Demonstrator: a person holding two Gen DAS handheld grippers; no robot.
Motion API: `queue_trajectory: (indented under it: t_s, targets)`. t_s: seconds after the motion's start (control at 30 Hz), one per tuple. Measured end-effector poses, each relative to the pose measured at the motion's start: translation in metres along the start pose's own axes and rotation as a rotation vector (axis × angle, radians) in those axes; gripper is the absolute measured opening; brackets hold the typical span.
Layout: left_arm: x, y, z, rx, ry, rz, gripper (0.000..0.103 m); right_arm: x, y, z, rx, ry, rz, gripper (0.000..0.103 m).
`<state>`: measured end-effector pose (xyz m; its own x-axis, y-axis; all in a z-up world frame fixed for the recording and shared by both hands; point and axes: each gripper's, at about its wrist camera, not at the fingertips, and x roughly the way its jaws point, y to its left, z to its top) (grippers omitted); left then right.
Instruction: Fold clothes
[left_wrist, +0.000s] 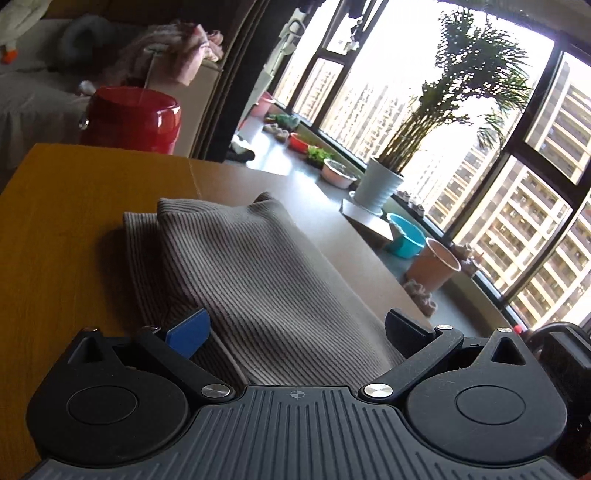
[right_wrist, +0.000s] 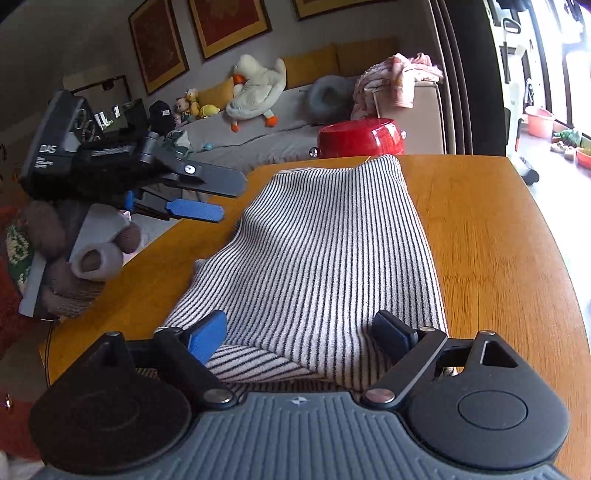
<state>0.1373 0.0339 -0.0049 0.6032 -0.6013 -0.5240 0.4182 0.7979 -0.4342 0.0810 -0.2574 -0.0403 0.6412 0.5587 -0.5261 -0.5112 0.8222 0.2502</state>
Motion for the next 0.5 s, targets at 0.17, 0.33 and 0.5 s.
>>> queue_trajectory:
  t_s: [0.17, 0.33, 0.5]
  targets:
    - [0.006, -0.018, -0.015, 0.022, 0.04, -0.126, 0.103, -0.002, 0.005, -0.002, -0.02, -0.004, -0.016, 0.088]
    - [0.03, -0.011, -0.034, 0.039, 0.098, -0.086, 0.103, -0.008, 0.01, -0.006, -0.027, -0.005, -0.001, 0.088]
    - [0.024, -0.005, -0.038, 0.042, 0.098, -0.086, 0.103, -0.012, 0.017, -0.001, -0.077, 0.01, -0.015, 0.088]
